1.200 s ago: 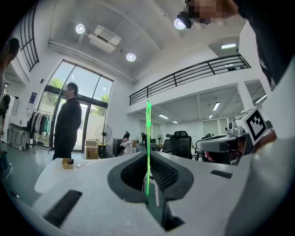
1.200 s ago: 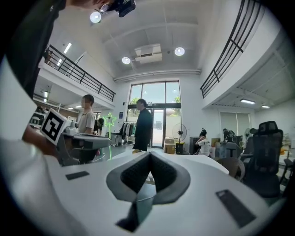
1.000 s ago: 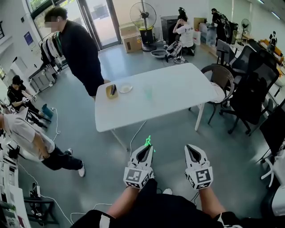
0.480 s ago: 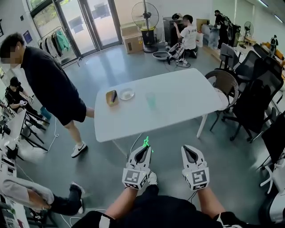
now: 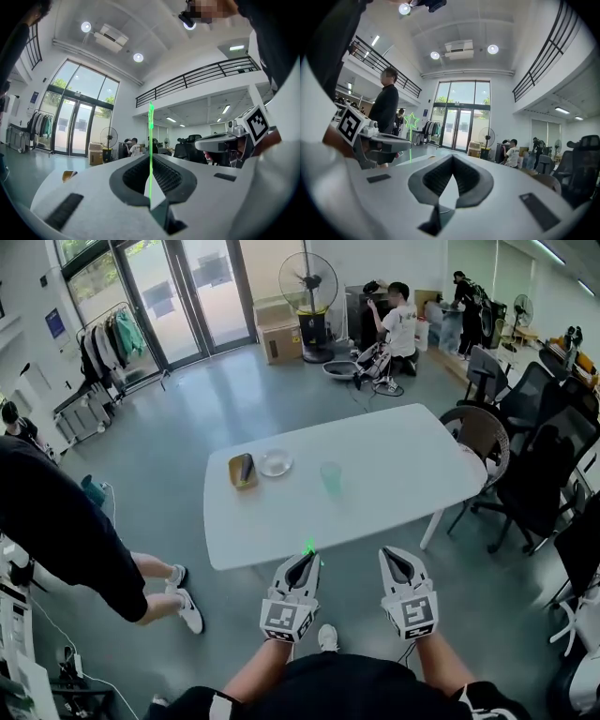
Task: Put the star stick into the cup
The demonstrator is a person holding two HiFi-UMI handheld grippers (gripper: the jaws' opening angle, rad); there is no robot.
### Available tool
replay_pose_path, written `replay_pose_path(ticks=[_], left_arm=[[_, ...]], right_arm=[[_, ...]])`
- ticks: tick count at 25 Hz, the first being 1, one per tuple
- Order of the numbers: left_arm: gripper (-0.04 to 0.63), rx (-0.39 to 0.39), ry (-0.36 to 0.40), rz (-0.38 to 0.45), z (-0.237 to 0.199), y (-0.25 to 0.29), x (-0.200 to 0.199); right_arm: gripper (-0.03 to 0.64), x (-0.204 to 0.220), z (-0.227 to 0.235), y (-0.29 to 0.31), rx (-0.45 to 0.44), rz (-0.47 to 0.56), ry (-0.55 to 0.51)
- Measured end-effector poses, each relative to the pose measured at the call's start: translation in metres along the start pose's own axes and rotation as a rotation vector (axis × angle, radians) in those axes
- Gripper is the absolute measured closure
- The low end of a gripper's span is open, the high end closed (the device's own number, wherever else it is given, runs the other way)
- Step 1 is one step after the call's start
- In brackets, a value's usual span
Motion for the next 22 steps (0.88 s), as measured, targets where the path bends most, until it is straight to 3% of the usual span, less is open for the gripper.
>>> replay_pose_path(ticks=[12, 22], left_arm=[[0.566, 0.032, -0.022, 0.003, -0.047, 0.038, 0.013], [0.566, 0.000, -0.016, -0.005, -0.065, 0.105, 0.030]], right_arm=[[0.611, 0.005, 0.004, 0.065, 0.044, -0.002, 0.000], [0.611, 0.035, 0.066, 0.104, 0.078, -0.029, 0.046]])
Point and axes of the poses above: the fingertips, and each gripper's own axes: y forward along the fingers, z to its right, x out of its underside, the point moved 10 cm from there along -y, backward along the fingers, and after that the axes turned 9 degrees about z, right-handed, at the moved point
